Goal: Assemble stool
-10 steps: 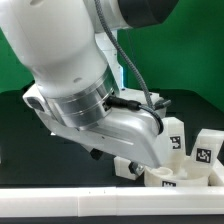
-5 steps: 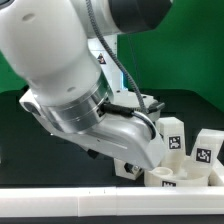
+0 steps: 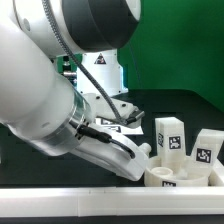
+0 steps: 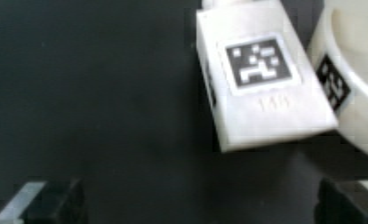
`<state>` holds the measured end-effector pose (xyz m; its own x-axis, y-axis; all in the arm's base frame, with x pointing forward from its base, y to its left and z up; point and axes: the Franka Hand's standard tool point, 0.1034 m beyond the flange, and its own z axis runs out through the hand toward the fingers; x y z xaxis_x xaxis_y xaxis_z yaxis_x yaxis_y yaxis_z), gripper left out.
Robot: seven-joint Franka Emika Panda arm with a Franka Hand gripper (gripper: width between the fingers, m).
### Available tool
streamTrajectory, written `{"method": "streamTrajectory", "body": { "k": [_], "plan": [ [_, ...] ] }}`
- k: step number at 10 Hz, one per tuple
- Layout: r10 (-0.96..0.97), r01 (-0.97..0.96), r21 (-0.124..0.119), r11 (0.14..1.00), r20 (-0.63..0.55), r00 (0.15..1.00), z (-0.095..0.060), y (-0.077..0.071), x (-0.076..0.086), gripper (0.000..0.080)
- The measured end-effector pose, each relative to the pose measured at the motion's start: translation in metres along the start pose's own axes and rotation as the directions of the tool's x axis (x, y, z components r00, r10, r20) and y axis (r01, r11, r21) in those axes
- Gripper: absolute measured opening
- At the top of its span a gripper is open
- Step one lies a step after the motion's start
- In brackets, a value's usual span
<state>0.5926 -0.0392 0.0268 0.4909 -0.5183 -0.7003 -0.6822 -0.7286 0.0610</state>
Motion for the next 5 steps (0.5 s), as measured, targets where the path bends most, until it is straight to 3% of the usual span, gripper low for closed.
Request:
{"method": "streamTrajectory", "body": {
  "k": [2,4,5],
  "plan": [
    [0.001,-0.001,0.005,1.0,-0.011,1.0,0.0,-0.003,0.001,0.0649],
    [-0.057,0.061,0.041,0.997,-0.087,0.995,0.001,-0.03,-0.002,0.0649],
    [-0.105,0.11,0.044,0.993,-0.089,0.99,0.004,-0.034,-0.007,0.0649]
  ]
}}
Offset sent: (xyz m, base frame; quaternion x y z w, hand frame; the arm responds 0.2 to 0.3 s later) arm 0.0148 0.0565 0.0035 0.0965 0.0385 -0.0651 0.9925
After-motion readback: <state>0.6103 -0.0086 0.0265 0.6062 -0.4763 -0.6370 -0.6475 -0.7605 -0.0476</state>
